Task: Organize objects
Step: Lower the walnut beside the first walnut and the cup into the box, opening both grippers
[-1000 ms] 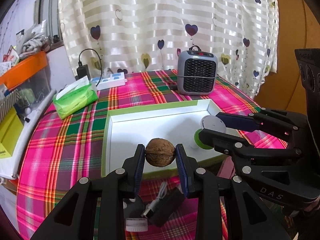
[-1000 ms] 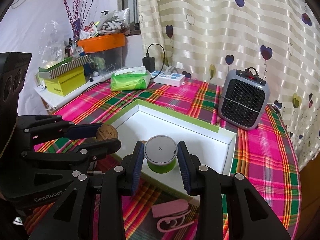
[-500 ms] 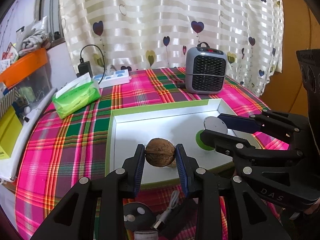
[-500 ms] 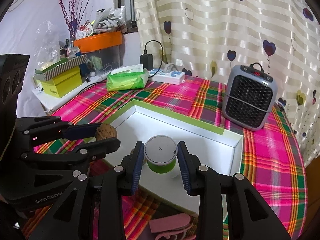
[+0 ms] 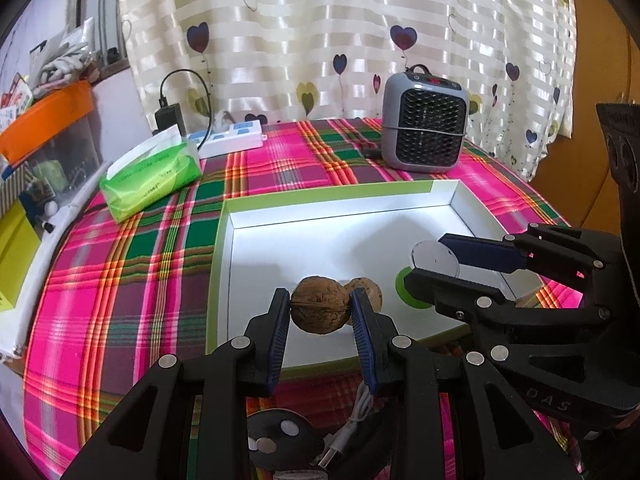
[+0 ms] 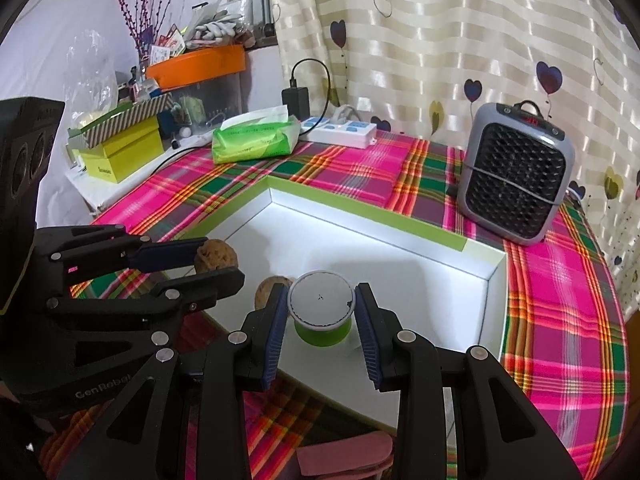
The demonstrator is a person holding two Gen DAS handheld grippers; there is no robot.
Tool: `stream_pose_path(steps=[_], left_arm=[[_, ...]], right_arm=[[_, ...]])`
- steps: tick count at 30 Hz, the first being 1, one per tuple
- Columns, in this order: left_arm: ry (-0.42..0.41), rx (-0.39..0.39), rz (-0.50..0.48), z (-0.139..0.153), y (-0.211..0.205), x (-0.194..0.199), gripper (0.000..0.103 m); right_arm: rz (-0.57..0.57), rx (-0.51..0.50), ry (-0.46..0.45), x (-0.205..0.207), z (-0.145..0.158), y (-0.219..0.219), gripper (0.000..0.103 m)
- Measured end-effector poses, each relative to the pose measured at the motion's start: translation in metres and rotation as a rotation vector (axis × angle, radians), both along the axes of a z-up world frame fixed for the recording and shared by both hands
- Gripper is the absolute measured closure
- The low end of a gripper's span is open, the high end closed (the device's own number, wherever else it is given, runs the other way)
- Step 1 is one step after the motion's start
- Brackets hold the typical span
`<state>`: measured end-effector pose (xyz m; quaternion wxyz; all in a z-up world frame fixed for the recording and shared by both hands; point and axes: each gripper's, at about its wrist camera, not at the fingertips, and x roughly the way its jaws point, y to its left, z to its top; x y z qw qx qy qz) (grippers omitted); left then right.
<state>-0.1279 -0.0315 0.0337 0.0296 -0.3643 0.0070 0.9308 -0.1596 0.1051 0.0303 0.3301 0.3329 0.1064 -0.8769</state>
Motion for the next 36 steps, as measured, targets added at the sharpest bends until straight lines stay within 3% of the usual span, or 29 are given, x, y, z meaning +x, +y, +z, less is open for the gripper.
stream_pose_path(steps=[15, 36], left_arm=[[-0.050, 0.022, 0.000, -0.014, -0.004, -0.009, 0.074], [-0.025, 0.045, 0.004, -0.007, -0.005, 0.000, 0.074]], right_arm=[[0.010, 0.013, -0.060, -0.006, -0.015, -0.003, 0.067], [0.002, -0.003, -0.004, 0.009, -0.002, 0.004, 0.062]])
